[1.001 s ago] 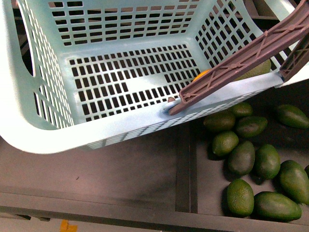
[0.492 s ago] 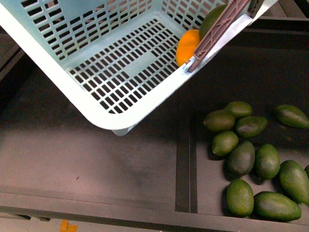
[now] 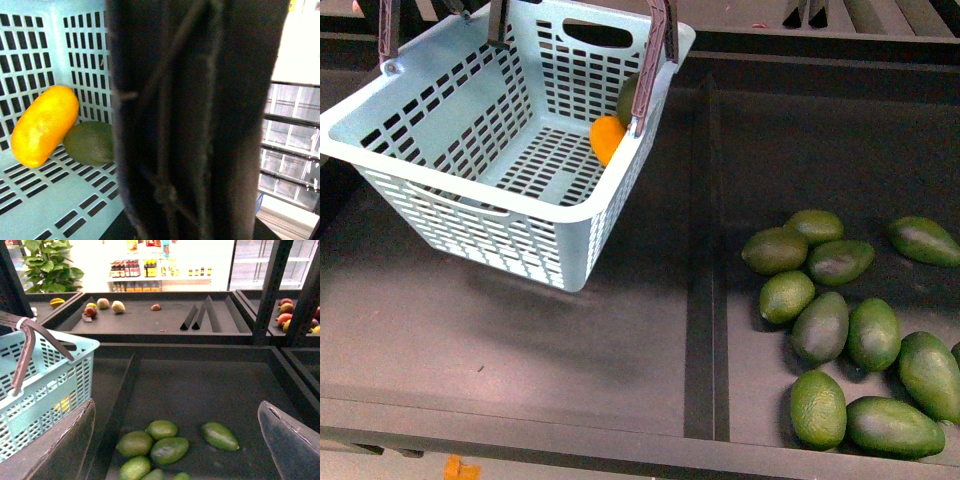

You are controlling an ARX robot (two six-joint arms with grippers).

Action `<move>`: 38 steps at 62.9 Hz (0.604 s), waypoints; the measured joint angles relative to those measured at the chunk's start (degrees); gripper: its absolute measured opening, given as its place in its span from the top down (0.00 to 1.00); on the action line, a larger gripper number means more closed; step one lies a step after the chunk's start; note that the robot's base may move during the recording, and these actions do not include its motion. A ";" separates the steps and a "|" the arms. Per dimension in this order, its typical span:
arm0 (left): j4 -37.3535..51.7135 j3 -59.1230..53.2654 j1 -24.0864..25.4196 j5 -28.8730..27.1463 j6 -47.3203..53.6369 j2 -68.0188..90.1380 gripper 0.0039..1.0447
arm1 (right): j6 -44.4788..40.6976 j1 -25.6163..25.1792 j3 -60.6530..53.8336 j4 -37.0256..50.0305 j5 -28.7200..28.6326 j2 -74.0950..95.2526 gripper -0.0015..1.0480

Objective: Pick mango and avocado into basket

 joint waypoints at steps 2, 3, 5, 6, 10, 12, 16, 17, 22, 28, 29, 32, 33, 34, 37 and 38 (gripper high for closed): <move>-0.74 1.90 0.20 -0.17 -0.42 1.46 0.86 | 0.00 0.00 0.00 0.00 0.00 0.00 0.08; -1.05 3.08 0.28 -0.20 -0.68 2.38 0.86 | 0.00 0.00 0.00 0.00 0.00 0.00 0.08; -1.31 4.96 0.48 -0.26 -1.29 3.93 0.86 | 0.00 0.00 0.00 0.00 0.00 0.00 0.08; -1.38 5.35 0.52 -0.26 -1.46 4.35 0.86 | 0.00 0.00 0.00 0.00 -0.02 0.00 0.08; -1.57 6.88 0.70 -0.31 -2.58 6.16 0.86 | 0.00 0.00 0.00 0.00 0.00 0.00 0.08; -1.57 6.95 0.74 -0.11 -3.08 6.86 0.86 | 0.00 0.00 0.00 0.00 0.00 0.00 0.08; -0.72 6.67 0.83 0.13 -3.91 7.28 0.86 | 0.00 0.00 0.00 0.00 0.02 0.00 0.08; -0.26 6.49 0.90 0.33 -3.93 7.28 0.86 | 0.00 0.00 0.00 0.00 0.00 0.00 0.08; 1.68 4.17 1.27 1.16 -3.72 6.58 0.86 | 0.00 0.00 0.00 0.00 0.00 0.00 0.08; 3.37 -0.48 1.55 1.46 -3.34 4.85 0.86 | 0.00 0.00 0.00 0.00 0.00 0.00 0.08; 3.85 -1.40 1.57 1.40 -3.30 4.42 0.86 | 0.00 0.00 0.00 0.00 0.00 0.00 0.08; 5.27 -3.69 1.84 1.46 -3.34 3.50 0.86 | 0.00 0.00 0.00 0.00 0.00 0.00 0.08; 5.88 -4.50 1.92 1.49 -3.34 3.06 0.83 | 0.00 0.00 0.00 0.00 0.02 0.00 0.08; 6.25 -5.29 2.01 1.46 -3.34 2.62 0.79 | 0.00 0.00 0.00 0.00 0.02 0.00 0.08; 6.45 -6.67 2.10 1.01 -3.30 1.73 0.73 | 0.00 0.00 0.00 0.00 0.02 0.00 0.08; 6.47 -7.34 2.21 0.81 -3.28 1.20 0.69 | 0.00 0.00 0.00 0.00 0.00 0.00 0.08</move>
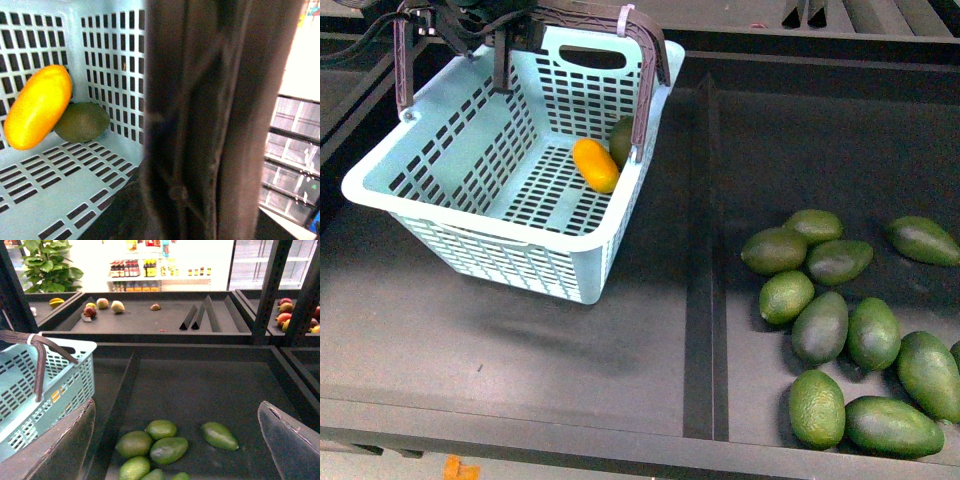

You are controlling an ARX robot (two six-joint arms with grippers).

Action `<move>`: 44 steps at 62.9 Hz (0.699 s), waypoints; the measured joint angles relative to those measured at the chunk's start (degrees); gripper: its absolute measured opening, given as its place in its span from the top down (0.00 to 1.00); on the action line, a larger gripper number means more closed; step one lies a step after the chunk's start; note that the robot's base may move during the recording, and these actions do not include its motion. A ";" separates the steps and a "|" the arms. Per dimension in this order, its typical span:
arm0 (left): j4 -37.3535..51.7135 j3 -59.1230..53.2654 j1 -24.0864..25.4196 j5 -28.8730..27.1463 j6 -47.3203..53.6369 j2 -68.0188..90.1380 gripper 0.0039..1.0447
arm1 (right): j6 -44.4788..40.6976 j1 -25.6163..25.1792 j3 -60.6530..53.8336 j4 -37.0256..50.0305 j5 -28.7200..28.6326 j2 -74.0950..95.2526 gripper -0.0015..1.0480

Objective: Pick mango and avocado into basket

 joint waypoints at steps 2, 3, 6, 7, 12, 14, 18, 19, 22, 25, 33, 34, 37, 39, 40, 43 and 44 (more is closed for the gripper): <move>0.28 -1.07 0.22 -0.35 0.00 -0.83 0.64 | 0.00 0.00 0.00 0.00 0.00 0.00 0.08; 0.57 -1.79 0.31 -0.72 0.00 -1.40 0.61 | 0.00 0.00 0.00 0.00 0.02 0.00 0.08; 0.94 -3.54 0.57 -1.70 0.00 -3.13 0.52 | 0.00 0.00 0.00 0.00 0.00 0.00 0.08; 1.01 -3.96 0.63 -1.90 0.02 -3.54 0.50 | 0.00 0.00 0.00 0.00 0.00 0.00 0.08; 1.01 -8.28 1.03 -4.87 0.02 -8.07 0.35 | 0.00 0.00 0.00 0.00 0.00 0.00 0.08; -0.61 -10.95 1.09 -7.37 0.39 -11.23 0.27 | 0.00 0.00 0.00 0.00 0.00 0.00 0.08; -4.90 -15.02 1.11 -11.21 1.03 -16.87 0.13 | 0.00 0.00 0.00 0.00 0.00 0.00 0.08; -6.05 -15.98 1.11 -12.11 1.05 -18.29 0.10 | 0.00 0.00 0.00 0.00 0.02 0.00 0.08; -9.51 -18.95 1.07 -13.97 1.36 -22.67 0.07 | 0.00 0.00 0.00 0.00 0.00 0.00 0.08; -12.66 -22.27 0.74 -15.32 1.75 -28.17 0.08 | 0.00 0.00 0.00 0.00 0.00 0.00 0.08; 23.85 -39.26 1.51 -8.50 34.29 -35.30 0.30 | 0.00 0.00 0.00 0.00 0.00 -0.02 0.08; 28.35 -41.81 1.70 -8.15 40.19 -36.15 0.33 | 0.00 0.00 0.00 0.00 0.00 0.00 0.08; 37.29 -47.63 2.29 -7.41 54.88 -38.18 0.42 | 0.00 0.00 0.00 0.00 0.02 -0.02 0.08; 42.23 -51.65 2.89 -7.02 63.12 -39.98 0.48 | 0.00 0.00 0.00 0.00 0.00 -0.02 0.08; 43.93 -53.44 3.19 -6.82 68.02 -40.94 0.52 | 0.00 0.00 0.00 0.00 0.02 0.00 0.08; 46.51 -57.37 3.96 -6.29 74.79 -43.45 0.61 | 0.00 0.00 0.00 0.00 0.00 -0.02 0.08; 47.12 -58.77 4.26 -5.99 77.46 -44.44 0.64 | 0.00 0.00 0.00 0.00 0.00 -0.02 0.08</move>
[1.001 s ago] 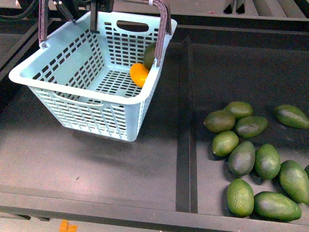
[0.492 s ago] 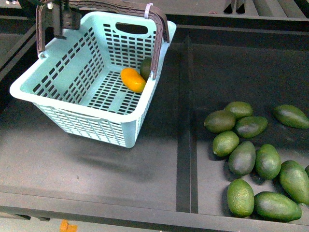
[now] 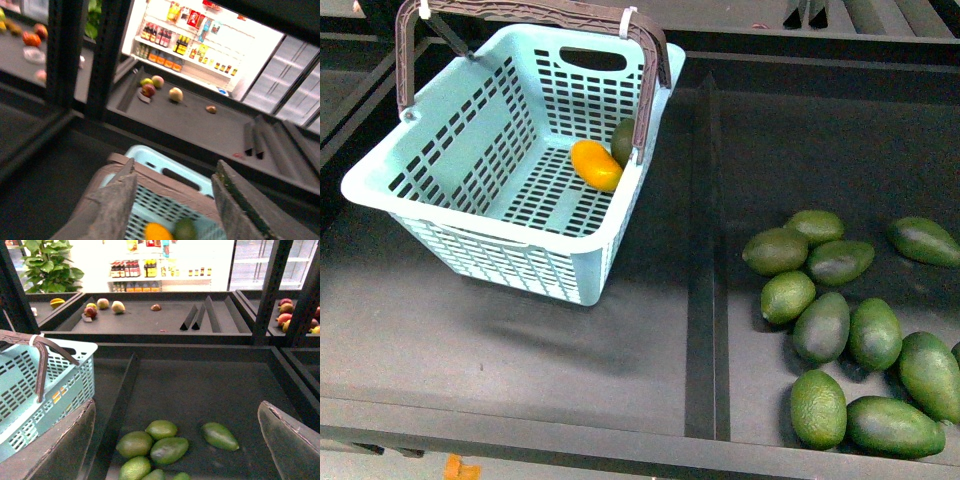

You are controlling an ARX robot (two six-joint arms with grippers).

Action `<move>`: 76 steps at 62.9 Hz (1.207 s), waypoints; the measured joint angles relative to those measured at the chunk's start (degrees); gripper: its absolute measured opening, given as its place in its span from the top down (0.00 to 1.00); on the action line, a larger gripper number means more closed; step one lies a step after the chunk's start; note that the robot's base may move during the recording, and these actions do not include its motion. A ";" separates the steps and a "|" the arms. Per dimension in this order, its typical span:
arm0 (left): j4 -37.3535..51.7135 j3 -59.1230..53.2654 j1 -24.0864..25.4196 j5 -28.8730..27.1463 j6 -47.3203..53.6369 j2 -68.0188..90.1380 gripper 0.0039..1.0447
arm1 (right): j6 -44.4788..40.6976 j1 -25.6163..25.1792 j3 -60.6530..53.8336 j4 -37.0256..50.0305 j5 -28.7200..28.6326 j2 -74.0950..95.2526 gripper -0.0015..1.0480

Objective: Pick mango and avocado into basket

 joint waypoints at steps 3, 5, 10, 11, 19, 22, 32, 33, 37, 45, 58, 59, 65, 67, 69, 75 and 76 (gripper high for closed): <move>1.20 -3.93 0.90 0.46 4.24 -2.62 0.74 | 0.00 0.00 0.00 0.00 0.00 0.02 0.08; 1.73 -6.38 1.38 0.81 5.95 -4.20 0.81 | 0.00 0.00 0.00 0.00 0.00 0.00 0.08; 2.49 -11.28 2.08 1.99 8.07 -7.63 0.97 | 0.00 0.00 0.00 0.00 0.00 0.00 0.08; 2.62 -12.26 2.21 2.05 8.28 -8.44 0.98 | 0.00 0.00 0.00 0.00 0.00 0.02 0.08; 2.89 -18.80 3.50 3.39 9.44 -14.73 0.98 | 0.00 0.00 0.00 0.00 0.00 0.00 0.08; 2.67 -21.53 4.09 3.78 9.57 -17.88 0.98 | 0.00 0.00 0.00 0.00 0.00 0.00 0.08; -0.74 -27.74 8.00 7.56 9.79 -27.23 0.98 | 0.00 0.00 0.00 0.00 0.02 0.00 0.08; -0.11 -28.37 8.00 7.74 9.81 -27.32 0.98 | 0.00 0.00 0.00 0.00 0.00 0.00 0.08; 1.73 -30.84 8.00 7.78 9.81 -28.15 0.98 | 0.00 0.00 0.00 0.00 -0.04 0.00 0.08; -2.78 -33.18 8.04 7.82 9.81 -34.36 0.98 | 0.00 0.00 0.00 0.00 -0.02 0.00 0.08; -12.20 -35.10 8.04 7.82 9.86 -45.99 0.98 | 0.00 0.00 0.00 0.00 -0.02 0.00 0.08; -12.92 -35.21 8.04 7.82 9.86 -46.86 0.98 | 0.00 0.00 0.00 0.00 -0.02 0.00 0.08; -17.14 -35.63 8.04 7.85 9.88 -51.71 0.98 | 0.00 0.00 0.00 0.00 -0.02 0.00 0.08; -18.23 -35.63 8.04 7.85 9.88 -52.89 0.98 | 0.00 0.00 0.00 0.00 -0.02 0.00 0.08; -19.67 -35.63 8.04 7.82 9.90 -54.53 0.98 | 0.00 0.00 0.00 0.00 -0.02 0.00 0.08; -23.85 -35.65 8.04 7.82 9.97 -59.10 0.98 | 0.00 0.00 0.00 0.00 -0.02 0.00 0.08; -24.50 -35.65 8.04 7.82 9.97 -59.82 0.98 | 0.00 0.00 0.00 0.00 -0.02 0.00 0.08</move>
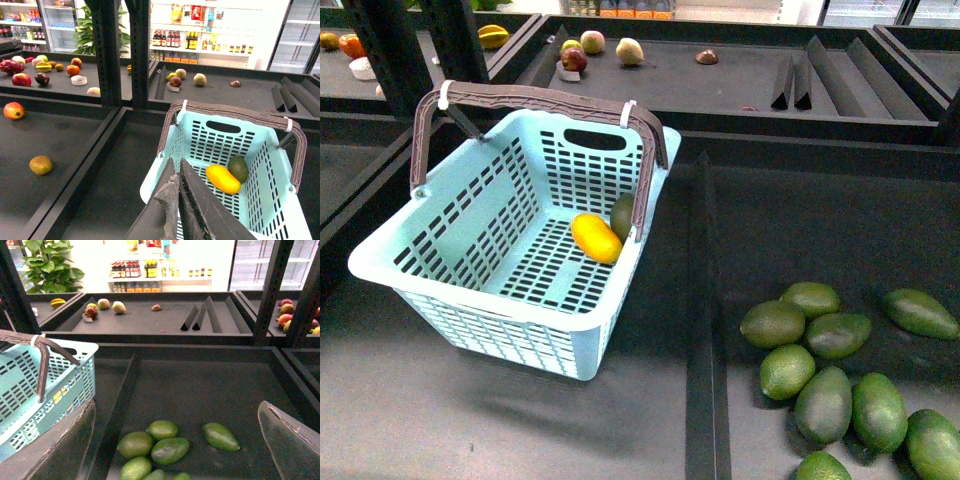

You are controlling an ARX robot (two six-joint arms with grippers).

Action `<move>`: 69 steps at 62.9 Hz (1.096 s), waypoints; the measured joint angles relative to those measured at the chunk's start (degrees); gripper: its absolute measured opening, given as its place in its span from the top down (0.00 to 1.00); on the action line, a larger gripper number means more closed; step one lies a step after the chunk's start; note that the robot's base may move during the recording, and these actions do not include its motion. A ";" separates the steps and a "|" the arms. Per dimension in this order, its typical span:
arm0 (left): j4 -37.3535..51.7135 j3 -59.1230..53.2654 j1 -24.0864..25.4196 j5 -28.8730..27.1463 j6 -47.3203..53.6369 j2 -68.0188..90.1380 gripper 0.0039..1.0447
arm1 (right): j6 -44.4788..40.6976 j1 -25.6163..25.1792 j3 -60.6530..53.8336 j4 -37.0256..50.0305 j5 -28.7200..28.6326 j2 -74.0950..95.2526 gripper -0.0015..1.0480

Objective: Pick mango and avocado into basket

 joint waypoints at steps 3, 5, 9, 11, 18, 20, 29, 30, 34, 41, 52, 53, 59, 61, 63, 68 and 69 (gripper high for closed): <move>-1.62 0.00 0.00 0.00 0.02 -1.73 0.98 | 0.00 0.00 0.00 0.00 0.00 0.00 0.08; -2.86 0.00 0.00 0.00 0.02 -3.04 0.98 | 0.00 0.00 0.00 0.00 0.00 0.00 0.08; -5.25 0.00 0.00 0.00 0.02 -5.55 0.98 | 0.00 0.00 0.00 0.00 0.00 0.00 0.08; -6.36 0.00 0.00 0.00 0.02 -6.71 0.98 | 0.00 0.00 0.00 0.00 0.00 0.00 0.08; -9.66 -0.02 0.00 0.00 0.02 -10.16 0.98 | 0.00 0.00 0.00 0.00 0.00 0.00 0.08; -10.62 -0.02 0.00 0.00 0.02 -11.15 0.98 | 0.00 0.00 0.00 0.00 0.00 0.00 0.08; -14.23 -0.02 0.00 0.00 0.02 -14.80 0.98 | 0.00 0.00 0.00 0.00 0.00 0.00 0.08; -14.62 -0.02 0.00 0.00 0.02 -15.19 0.98 | 0.00 0.00 0.00 0.00 0.00 0.00 0.08; -16.06 -0.02 0.00 0.00 0.02 -16.63 0.98 | 0.00 0.00 0.00 0.00 0.00 0.00 0.08; -18.27 -0.02 0.00 0.00 0.02 -18.86 0.98 | 0.00 0.00 0.00 0.00 0.00 0.00 0.08; -29.38 0.00 0.00 0.00 0.04 -28.39 0.98 | 0.00 0.00 0.00 0.00 0.02 0.00 0.08; -29.70 0.00 0.00 0.00 0.04 -29.24 0.98 | 0.00 0.00 0.00 0.00 0.04 0.00 0.08; -30.12 0.00 0.00 -0.02 0.04 -30.38 0.98 | 0.00 0.00 0.00 0.00 0.02 0.00 0.08; -30.14 0.00 0.00 0.00 0.04 -30.45 0.98 | 0.00 0.00 0.00 0.00 0.02 0.00 0.08; -30.21 0.00 0.00 0.00 0.04 -30.45 0.98 | 0.00 0.00 0.00 0.00 0.02 0.00 0.08; -30.21 0.00 0.00 0.00 0.04 -30.47 0.98 | 0.00 0.00 0.00 0.00 0.02 0.00 0.08; -30.23 0.00 0.00 0.00 0.04 -30.47 0.98 | 0.00 0.00 0.00 0.00 0.02 0.00 0.08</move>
